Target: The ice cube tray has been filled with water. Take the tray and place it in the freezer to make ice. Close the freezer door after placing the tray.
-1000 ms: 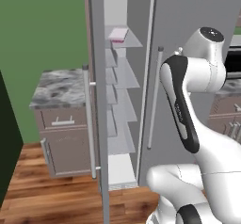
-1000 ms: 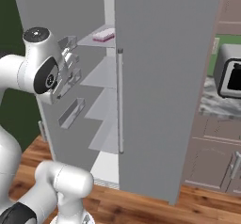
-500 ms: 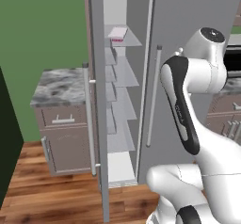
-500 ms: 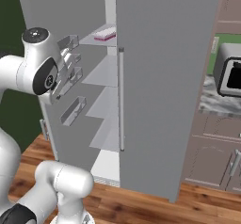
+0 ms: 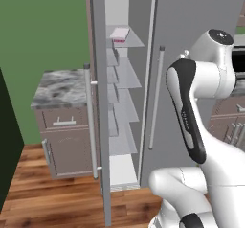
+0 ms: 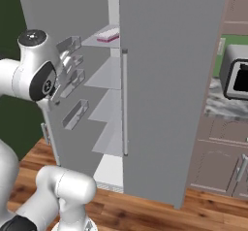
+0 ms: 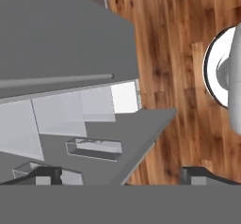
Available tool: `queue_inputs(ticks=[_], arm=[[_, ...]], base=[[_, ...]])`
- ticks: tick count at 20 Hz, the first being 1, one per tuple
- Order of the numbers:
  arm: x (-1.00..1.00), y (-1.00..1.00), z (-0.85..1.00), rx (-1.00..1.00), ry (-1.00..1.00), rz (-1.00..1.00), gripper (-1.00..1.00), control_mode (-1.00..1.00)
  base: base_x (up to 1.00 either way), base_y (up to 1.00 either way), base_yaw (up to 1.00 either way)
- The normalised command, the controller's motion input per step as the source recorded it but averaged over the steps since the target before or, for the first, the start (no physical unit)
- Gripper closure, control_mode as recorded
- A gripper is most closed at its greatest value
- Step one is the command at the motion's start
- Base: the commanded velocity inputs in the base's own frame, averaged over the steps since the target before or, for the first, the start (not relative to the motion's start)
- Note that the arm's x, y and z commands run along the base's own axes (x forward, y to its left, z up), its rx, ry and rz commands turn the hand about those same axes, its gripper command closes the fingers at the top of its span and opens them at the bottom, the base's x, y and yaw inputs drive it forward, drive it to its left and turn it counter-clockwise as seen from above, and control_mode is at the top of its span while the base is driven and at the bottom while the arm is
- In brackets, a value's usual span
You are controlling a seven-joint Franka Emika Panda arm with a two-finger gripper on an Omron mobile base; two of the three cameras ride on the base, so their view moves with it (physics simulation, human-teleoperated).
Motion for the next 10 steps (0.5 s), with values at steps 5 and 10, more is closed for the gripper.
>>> queue_inputs(ticks=[5,10], arm=[[-0.55,0.00,0.00,0.00,-0.01,0.08,-1.00,-1.00],[-0.29,0.12,0.00,-0.18,0.02,0.17,-1.00,-1.00]], base=[[0.00,0.00,0.00],[0.00,0.00,0.00]])
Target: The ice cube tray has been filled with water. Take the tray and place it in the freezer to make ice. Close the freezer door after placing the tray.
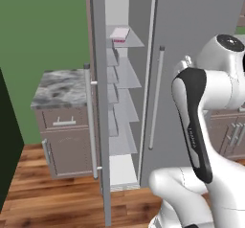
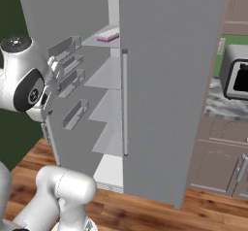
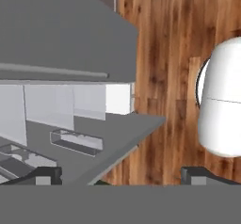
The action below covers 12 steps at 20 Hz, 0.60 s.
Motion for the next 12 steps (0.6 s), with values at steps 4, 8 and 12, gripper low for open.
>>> queue_inputs(ticks=[4,8,12], arm=[[-0.09,0.15,0.00,-0.29,0.04,0.27,-1.00,-1.00],[-0.13,0.22,0.08,-0.42,0.00,0.28,-1.00,-1.00],[-0.09,0.24,0.06,-0.41,0.00,0.28,-1.00,-1.00]], base=[[0.00,0.00,0.00],[0.00,0.00,0.00],[0.00,0.00,0.00]])
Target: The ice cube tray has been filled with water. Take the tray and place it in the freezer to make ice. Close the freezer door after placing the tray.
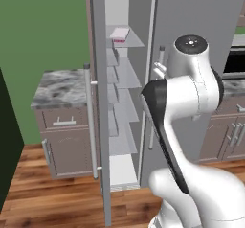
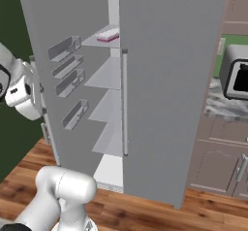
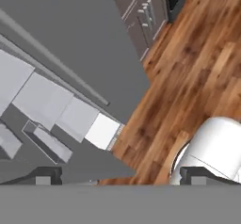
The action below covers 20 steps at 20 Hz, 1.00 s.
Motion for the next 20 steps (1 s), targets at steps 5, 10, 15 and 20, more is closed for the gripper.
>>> queue_inputs(ticks=[5,10,15,20], arm=[[-0.13,0.32,0.00,-0.39,0.03,0.30,-1.00,-1.00],[-0.09,0.39,0.00,-0.36,0.11,0.27,-1.00,-1.00],[-0.05,0.43,0.00,-0.35,0.20,0.24,-1.00,-1.00],[0.00,0.49,0.00,-0.32,0.28,0.18,-1.00,-1.00]], base=[[0.00,0.00,0.00],[0.00,0.00,0.00],[0.00,0.00,0.00],[0.00,0.00,0.00]])
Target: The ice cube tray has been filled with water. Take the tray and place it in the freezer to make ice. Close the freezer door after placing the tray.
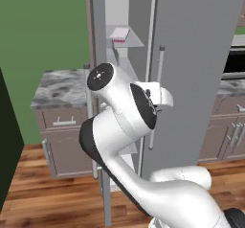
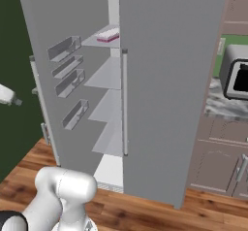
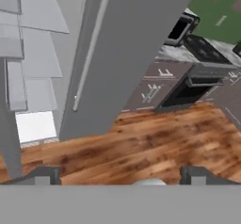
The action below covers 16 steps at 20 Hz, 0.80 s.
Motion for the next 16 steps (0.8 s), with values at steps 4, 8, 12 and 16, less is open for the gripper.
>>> queue_inputs(ticks=[4,8,12,16], arm=[[0.10,0.57,-0.02,-0.30,0.36,0.11,-1.00,-1.00],[0.27,0.43,-0.16,-0.31,0.26,0.02,-1.00,-1.00],[0.31,0.27,-0.36,-0.29,0.05,0.00,-1.00,-1.00],[0.34,0.26,-0.43,-0.27,0.01,0.00,-1.00,-1.00]], base=[[0.00,0.00,0.00],[0.00,0.00,0.00],[0.00,0.00,0.00],[0.00,0.00,0.00]])
